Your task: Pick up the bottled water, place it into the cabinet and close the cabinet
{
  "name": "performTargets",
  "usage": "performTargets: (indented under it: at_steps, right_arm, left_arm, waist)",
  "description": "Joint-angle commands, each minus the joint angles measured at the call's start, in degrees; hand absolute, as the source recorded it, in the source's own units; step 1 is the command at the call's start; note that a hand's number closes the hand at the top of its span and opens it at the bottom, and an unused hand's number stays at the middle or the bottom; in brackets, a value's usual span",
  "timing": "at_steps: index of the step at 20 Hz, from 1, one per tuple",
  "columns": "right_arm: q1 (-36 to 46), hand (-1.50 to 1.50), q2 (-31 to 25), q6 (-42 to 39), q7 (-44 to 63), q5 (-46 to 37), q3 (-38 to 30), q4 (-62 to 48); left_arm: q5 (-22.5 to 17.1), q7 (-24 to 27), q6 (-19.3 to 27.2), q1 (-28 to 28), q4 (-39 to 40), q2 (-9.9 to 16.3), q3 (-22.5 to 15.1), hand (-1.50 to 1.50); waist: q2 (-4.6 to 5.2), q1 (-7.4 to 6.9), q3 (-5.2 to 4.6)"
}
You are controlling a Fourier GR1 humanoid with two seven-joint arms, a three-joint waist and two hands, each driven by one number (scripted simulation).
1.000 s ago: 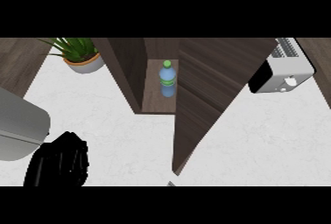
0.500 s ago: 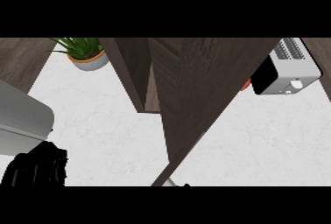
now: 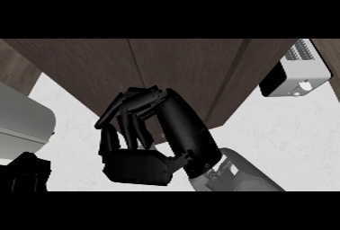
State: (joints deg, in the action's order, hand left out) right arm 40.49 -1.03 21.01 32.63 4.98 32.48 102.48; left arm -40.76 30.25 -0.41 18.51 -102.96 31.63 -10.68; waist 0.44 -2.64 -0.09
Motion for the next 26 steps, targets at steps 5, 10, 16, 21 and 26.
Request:
performTargets:
  at_steps: [5,10,16,21,26]
  right_arm:
    - [7.1,1.5,0.3,-14.0,-9.6,11.4,-14.5,-21.5]
    - [10.9,1.5,-4.0,-21.5,-18.6,13.0,-21.9,-36.7]
    - [13.3,1.5,-4.0,-22.5,-22.0,11.8,-22.3,-43.0]
    - [14.1,1.5,-6.7,-26.2,-23.7,12.8,-23.3,-44.9]
    - [14.5,1.5,-6.2,-27.2,-26.1,12.8,-23.4,-46.8]
  left_arm:
    - [0.9,1.4,-3.0,4.4,-1.1,-1.1,1.4,1.5]
    - [0.0,1.3,-4.7,4.5,0.0,-0.2,3.6,1.5]
    - [-1.9,-0.1,-7.9,3.7,0.0,2.5,5.9,1.5]
    - [-2.1,-1.9,-5.9,1.9,-2.1,1.9,5.5,1.5]
    - [-0.6,-1.7,-5.0,0.6,-0.2,0.4,4.2,1.5]
  waist:
    - [-0.22,1.31,0.09]
    - [0.31,0.53,0.09]
    - [0.63,-0.25,0.03]
    - [0.84,0.17,0.08]
    - [0.97,0.58,0.01]
